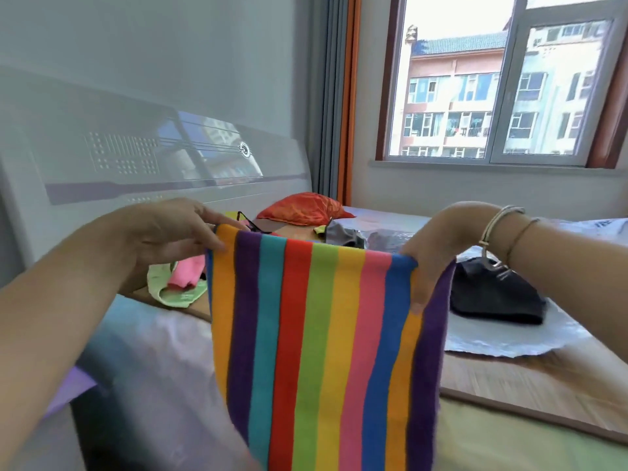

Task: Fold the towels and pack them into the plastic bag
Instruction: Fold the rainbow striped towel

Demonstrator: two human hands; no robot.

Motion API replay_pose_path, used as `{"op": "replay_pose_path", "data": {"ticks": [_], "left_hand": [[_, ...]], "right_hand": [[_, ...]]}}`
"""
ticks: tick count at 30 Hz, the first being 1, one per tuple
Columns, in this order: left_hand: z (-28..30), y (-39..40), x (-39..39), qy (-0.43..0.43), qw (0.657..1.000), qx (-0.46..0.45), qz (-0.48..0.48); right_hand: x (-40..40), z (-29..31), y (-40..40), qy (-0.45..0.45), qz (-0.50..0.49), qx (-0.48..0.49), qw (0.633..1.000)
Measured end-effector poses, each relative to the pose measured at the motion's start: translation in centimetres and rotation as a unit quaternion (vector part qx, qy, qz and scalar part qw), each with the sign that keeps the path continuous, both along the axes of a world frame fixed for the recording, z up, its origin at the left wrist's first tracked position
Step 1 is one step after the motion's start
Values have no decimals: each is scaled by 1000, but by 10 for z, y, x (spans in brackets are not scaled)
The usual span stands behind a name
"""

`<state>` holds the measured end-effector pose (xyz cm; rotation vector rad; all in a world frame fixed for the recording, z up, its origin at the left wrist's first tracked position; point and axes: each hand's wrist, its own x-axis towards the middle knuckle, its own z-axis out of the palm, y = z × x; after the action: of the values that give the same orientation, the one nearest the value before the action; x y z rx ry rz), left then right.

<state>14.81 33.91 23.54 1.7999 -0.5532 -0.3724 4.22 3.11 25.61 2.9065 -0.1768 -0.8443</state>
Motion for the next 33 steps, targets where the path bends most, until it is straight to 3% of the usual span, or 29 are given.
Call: {"op": "replay_pose_path", "data": {"ticks": [2,5,7,9,11,13,15,16,19,22,25,29,33], "left_hand": [[-5,0,12,-28,993,114,-5],[-16,-2,46,-156,935,313,51],[-13,-3,76,-212,906,348,113],[3,-2,106,-236,909,290,183],[29,-3,126,-310,894,165,279],[56,-6,126,-426,838,61,336],[68,-10,119,-506,793,28,340],[68,-10,119,-518,786,18,337],[45,-5,116,-487,816,-4,313],[0,7,101,-360,903,-71,222],[-56,25,84,-192,971,-124,66],[-117,44,75,-44,999,-19,9],[-146,44,69,98,984,144,-36]], "right_hand": [[25,-8,3,-16,35,-107,994],[64,-16,5,-58,36,-141,988],[92,-11,-3,-125,30,-131,983],[116,5,-14,-267,13,-95,959],[133,25,-24,-476,3,-8,880],[143,42,-26,-652,3,23,758],[147,50,-27,-724,12,29,689],[147,49,-26,-731,20,47,680],[136,22,-29,-708,54,98,697],[106,-18,-28,-651,90,189,730],[82,-63,-35,-523,75,301,794],[58,-112,-48,-319,9,408,855],[50,-140,-47,-150,-88,418,892]]}}
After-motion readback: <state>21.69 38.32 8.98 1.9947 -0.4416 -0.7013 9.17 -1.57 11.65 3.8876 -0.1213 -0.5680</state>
